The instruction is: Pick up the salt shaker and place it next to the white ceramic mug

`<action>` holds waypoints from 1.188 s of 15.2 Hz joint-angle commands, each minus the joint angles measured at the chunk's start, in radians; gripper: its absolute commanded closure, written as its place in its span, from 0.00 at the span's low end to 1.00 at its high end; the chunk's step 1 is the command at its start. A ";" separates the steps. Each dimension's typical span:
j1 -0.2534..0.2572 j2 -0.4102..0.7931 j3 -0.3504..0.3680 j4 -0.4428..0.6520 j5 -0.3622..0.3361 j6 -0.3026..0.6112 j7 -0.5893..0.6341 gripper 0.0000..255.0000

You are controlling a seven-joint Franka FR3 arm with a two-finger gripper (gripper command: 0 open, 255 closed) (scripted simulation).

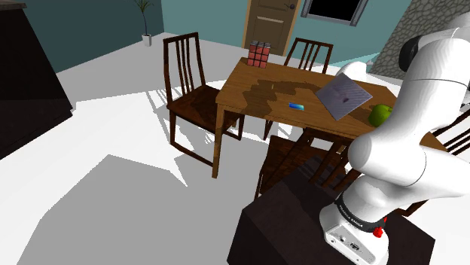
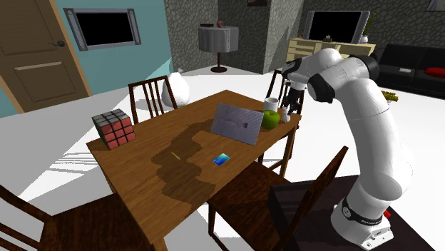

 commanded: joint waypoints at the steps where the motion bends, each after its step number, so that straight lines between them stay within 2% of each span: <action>1: 0.000 0.000 0.000 0.000 0.000 0.000 0.000 1.00; 2: 0.000 0.000 0.000 0.000 0.000 0.000 0.000 0.00; 7: 0.000 0.000 0.000 0.000 0.000 0.000 0.000 0.00; 11: -0.015 -0.038 -0.028 0.071 -0.041 -0.094 0.026 0.00; 18: -0.015 -0.038 -0.028 0.071 -0.041 -0.094 0.026 0.00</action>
